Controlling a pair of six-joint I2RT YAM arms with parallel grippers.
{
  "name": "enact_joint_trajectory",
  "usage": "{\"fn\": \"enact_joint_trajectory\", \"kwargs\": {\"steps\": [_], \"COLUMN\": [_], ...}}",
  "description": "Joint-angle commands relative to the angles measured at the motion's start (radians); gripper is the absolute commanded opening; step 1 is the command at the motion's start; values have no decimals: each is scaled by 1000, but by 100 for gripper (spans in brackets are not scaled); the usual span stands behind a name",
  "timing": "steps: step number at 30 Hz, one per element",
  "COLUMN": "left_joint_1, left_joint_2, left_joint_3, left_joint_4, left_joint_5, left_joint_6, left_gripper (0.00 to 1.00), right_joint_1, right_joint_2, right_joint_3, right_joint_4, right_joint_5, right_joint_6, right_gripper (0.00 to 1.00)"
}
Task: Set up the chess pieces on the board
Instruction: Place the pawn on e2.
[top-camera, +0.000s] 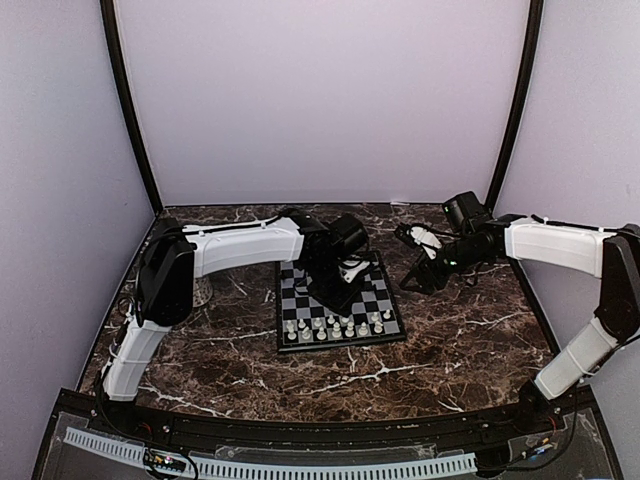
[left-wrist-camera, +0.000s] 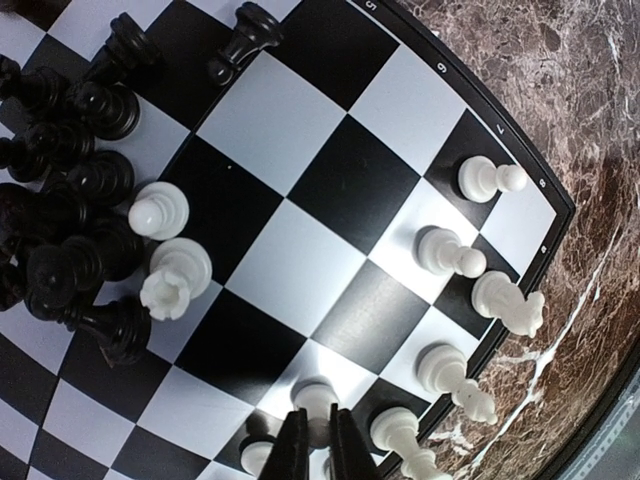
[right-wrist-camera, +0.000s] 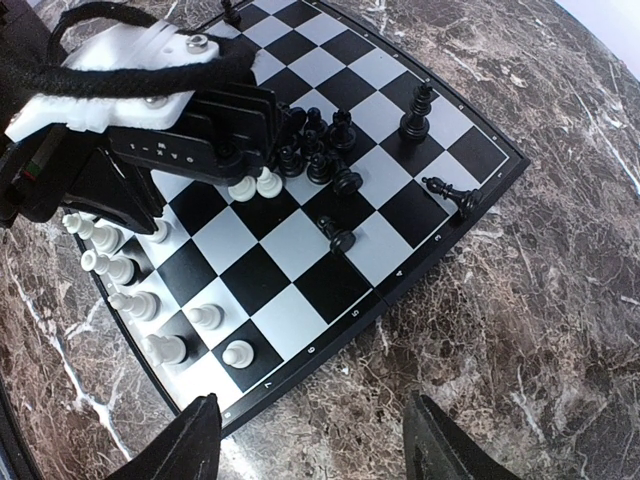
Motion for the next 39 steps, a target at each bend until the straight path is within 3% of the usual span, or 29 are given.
{"fn": "enact_joint_trajectory", "kwargs": {"steps": [1,6,12,19,25,39], "left_joint_1": [-6,-6,-6,-6,-2,45], "left_joint_2": [-63,-64,-65,-80,-107,-28], "left_joint_3": [-19,-24,-11,34,83,126], "left_joint_4": [3,-3,-23,-47,-26,57], "left_joint_5": [6,2,6,2,-83,-105], "left_joint_6": [-6,-9,-13,-10,8,-22], "left_gripper": [7,10,22,26,32,30], "right_joint_1": [-5,-5,-5,-6,-5,-5], "right_joint_2": [-3,-5,-6,-11,-11,-4], "right_joint_3": [9,7,8,5,2,4], "right_joint_4": [12,13,14,13,18,17], "right_joint_5": [-7,-5,-7,-5,-5,-1], "right_joint_6": [-7,-7,-8,-7,-6,-6], "right_gripper": [64,63,64,64,64,64]}}
